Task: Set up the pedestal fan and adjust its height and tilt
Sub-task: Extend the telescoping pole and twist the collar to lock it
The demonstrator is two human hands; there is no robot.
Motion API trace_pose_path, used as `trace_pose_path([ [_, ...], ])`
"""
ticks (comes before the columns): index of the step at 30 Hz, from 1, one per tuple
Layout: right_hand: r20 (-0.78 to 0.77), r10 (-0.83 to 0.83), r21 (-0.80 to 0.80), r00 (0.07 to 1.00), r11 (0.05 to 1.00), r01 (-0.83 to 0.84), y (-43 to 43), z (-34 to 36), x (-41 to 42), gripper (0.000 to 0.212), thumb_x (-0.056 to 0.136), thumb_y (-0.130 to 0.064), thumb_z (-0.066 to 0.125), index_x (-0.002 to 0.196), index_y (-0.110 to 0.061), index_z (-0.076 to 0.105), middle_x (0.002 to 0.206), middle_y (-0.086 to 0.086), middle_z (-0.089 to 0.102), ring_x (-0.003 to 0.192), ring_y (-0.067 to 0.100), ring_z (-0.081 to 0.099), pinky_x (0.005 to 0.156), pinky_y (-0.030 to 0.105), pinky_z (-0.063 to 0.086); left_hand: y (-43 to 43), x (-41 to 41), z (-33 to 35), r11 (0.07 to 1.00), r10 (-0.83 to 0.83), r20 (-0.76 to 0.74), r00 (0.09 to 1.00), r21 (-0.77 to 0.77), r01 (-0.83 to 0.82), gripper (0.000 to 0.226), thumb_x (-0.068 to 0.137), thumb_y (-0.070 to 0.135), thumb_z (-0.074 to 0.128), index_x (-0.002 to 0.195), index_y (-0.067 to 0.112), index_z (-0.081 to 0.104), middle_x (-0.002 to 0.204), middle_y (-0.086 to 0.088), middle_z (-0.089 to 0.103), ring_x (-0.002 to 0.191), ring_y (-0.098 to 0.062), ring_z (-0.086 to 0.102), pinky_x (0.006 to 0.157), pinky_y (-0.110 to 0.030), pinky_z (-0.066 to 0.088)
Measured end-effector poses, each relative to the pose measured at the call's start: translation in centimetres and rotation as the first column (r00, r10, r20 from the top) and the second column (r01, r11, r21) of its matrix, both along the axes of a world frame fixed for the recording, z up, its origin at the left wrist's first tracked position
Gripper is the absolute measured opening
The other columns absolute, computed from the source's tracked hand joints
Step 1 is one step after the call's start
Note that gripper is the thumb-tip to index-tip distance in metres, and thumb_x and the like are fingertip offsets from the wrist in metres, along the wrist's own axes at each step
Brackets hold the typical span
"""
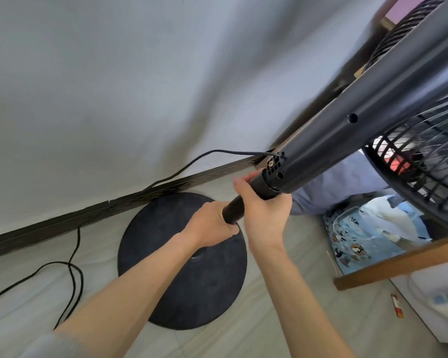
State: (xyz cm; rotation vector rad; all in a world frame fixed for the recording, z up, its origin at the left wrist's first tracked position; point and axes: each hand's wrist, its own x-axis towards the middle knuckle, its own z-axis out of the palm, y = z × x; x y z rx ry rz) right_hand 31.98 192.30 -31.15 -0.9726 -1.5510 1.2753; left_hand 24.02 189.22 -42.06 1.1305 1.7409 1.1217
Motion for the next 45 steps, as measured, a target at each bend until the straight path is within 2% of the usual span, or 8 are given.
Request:
trace_pose_path([
  [5,0.028,0.664,-0.232,0.747,0.731,-0.641,3.8,3.4,2.0,0.044,0.062,0.012,0.071,0.077,-0.029,0.071,0.087,-0.006,0.069,0.102,0.023,0.063,0.09,0.04,0.048,-0.2,-0.3,0.2,0.999,0.013,0.021,1.0,-0.041,-0.012,0.014,0.056,0.037,0.065,0.063,0.045,0.057,0.057,0.012,0.061,0.051,-0.009,0.057,0.052,-0.03,0.045],
  [10,-0.011,0.127,-0.073,0.992,0.989,-0.128,0.6,1.2,0.6,0.028,0.067,-0.011,0.084,0.089,-0.022,0.069,0.083,-0.008,0.07,0.084,0.01,0.068,0.077,0.021,0.054,-0.1,-0.4,0.3,0.999,0.007,0.011,1.0,-0.041,-0.006,0.017,0.063,0.033,0.068,0.06,0.043,0.055,0.055,0.013,0.06,0.049,-0.007,0.054,0.052,-0.028,0.042],
  [13,0.024,-0.121,-0.009,0.992,0.993,0.122,-1.2,-0.5,-0.6,0.041,0.072,-0.016,0.086,0.107,-0.009,0.065,0.086,-0.011,0.071,0.085,0.006,0.07,0.08,0.023,0.056,-0.1,-0.2,0.2,1.0,-0.019,0.0,1.0,-0.023,0.019,0.024,0.07,0.032,0.07,0.058,0.045,0.053,0.052,0.016,0.057,0.047,-0.005,0.051,0.051,-0.026,0.037],
  [19,0.101,0.593,-0.201,0.799,0.799,-0.567,3.3,3.3,1.7,0.041,0.054,0.01,0.066,0.073,-0.027,0.068,0.082,-0.001,0.066,0.09,0.026,0.057,0.081,0.046,0.044,-0.4,-0.4,0.6,0.999,0.001,-0.02,1.0,-0.052,-0.002,0.015,0.059,0.036,0.065,0.063,0.044,0.054,0.064,0.007,0.063,0.062,-0.021,0.063,0.058,-0.039,0.05],
  [27,-0.002,-0.049,0.021,0.999,0.999,0.049,-0.7,0.4,-0.2,0.023,0.077,0.001,0.08,0.094,-0.007,0.066,0.076,-0.012,0.07,0.073,-0.002,0.067,0.069,0.014,0.051,-0.3,-0.2,0.1,0.999,-0.012,0.005,1.0,-0.034,0.012,0.018,0.069,0.037,0.07,0.063,0.046,0.056,0.06,0.011,0.062,0.055,-0.008,0.058,0.055,-0.026,0.042],
  [32,0.054,0.645,-0.181,0.762,0.757,-0.628,3.5,4.1,1.7,0.047,0.055,0.014,0.062,0.074,-0.028,0.069,0.082,-0.003,0.069,0.095,0.026,0.063,0.085,0.042,0.051,-0.5,-0.3,0.3,0.999,0.009,0.004,1.0,-0.037,-0.009,0.018,0.06,0.034,0.067,0.063,0.047,0.055,0.06,0.01,0.06,0.056,-0.013,0.059,0.054,-0.031,0.045],
  [39,0.017,-0.021,0.005,1.0,1.0,0.021,-0.8,-0.6,-0.2,0.029,0.071,-0.004,0.082,0.094,-0.01,0.066,0.079,-0.01,0.071,0.075,0.006,0.069,0.074,0.023,0.056,-0.3,-0.2,0.2,1.0,-0.012,0.0,1.0,-0.022,0.012,0.022,0.07,0.033,0.071,0.062,0.045,0.055,0.057,0.011,0.061,0.05,-0.006,0.055,0.054,-0.028,0.043],
  [45,0.026,0.629,-0.219,0.777,0.762,-0.609,3.5,2.9,2.0,0.045,0.057,0.016,0.066,0.078,-0.024,0.067,0.084,0.0,0.067,0.093,0.023,0.061,0.083,0.038,0.05,-0.5,-0.3,0.5,0.999,-0.002,-0.005,1.0,-0.048,0.001,0.019,0.061,0.036,0.068,0.065,0.05,0.055,0.064,0.007,0.063,0.06,-0.016,0.063,0.057,-0.037,0.051],
])
